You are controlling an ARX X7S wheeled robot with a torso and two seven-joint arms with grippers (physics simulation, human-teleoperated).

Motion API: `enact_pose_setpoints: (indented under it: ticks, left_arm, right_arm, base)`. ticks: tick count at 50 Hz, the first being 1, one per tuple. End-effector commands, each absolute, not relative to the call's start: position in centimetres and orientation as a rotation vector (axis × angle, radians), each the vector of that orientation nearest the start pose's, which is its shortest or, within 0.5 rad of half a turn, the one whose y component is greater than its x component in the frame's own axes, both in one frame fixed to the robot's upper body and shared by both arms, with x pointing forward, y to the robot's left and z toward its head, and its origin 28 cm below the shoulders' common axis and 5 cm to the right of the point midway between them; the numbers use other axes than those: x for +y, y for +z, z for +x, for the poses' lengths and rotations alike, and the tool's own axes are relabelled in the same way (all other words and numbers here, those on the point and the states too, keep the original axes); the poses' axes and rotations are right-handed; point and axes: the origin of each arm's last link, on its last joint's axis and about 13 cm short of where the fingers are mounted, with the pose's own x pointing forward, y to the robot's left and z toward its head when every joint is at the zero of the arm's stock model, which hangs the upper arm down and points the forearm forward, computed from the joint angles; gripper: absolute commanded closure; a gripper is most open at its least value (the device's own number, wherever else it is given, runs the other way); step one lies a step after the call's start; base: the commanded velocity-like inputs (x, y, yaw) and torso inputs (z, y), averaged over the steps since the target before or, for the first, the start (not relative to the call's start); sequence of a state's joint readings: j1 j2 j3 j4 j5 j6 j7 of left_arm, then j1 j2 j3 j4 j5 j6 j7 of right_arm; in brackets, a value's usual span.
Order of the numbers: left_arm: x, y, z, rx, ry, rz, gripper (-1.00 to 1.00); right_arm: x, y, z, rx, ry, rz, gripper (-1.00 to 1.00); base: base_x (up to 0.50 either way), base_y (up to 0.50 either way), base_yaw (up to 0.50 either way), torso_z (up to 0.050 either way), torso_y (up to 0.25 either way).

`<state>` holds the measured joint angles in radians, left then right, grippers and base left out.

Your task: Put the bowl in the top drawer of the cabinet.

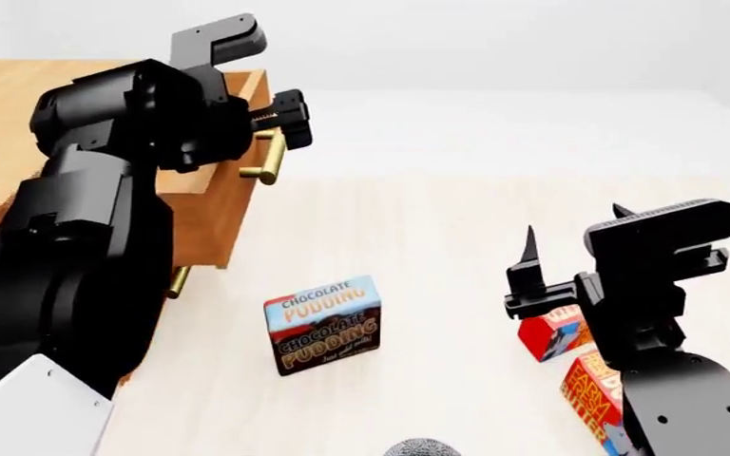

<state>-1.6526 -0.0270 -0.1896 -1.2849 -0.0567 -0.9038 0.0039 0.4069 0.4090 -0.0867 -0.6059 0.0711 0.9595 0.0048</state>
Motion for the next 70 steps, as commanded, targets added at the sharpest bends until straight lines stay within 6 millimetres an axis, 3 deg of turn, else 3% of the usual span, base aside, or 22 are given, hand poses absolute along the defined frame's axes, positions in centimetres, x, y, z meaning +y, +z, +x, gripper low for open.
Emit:
enact_pose_setpoints:
  ticks: [1,24,43,51,57,70]
  left_arm:
    - [17.7,27.2,41.2,0.592,-0.21,-0.358,-1.0]
    - [13.7,27.1,39.4,0.643,-0.377,-0.363,-1.0]
    - [9.6,29.9,35.6,0.661,-0.541,-0.358,-1.0]
    - [10.0,31.7,34.3,0.612,-0.568,-0.383,-1.0]
    - [11.4,34.9,33.3,0.515,-0.566,-0.371,-1.0]
    - [14.4,39.4,34.2,0.394,-0.447,-0.352,-1.0]
  right_arm:
    - [-15.8,15.7,24.3,0.005,-0.006,-0.357,-1.0]
    - [-16.2,14.8,23.7,0.042,-0.044,-0.346,-1.0]
    - [-16.9,14.3,23.1,0.072,-0.082,-0.334,-1.0]
    - [-17.3,13.9,23.0,0.082,-0.09,-0.327,-1.0]
    - [-17.2,13.9,22.8,0.08,-0.088,-0.322,-1.0]
    - [-16.7,14.4,22.3,0.064,-0.067,-0.33,-1.0]
  base:
    - [0.0,0.0,0.0,0.0,0.0]
    - [0.0,0.0,0.0,0.0,0.0]
    - [0.0,0.0,0.0,0.0,0.0]
    - [-0.01,0.0,-0.01,0.0,0.0]
    - [0.0,0.0,-0.01,0.0,0.002]
    - [0.0,0.0,-0.01,0.0,0.004]
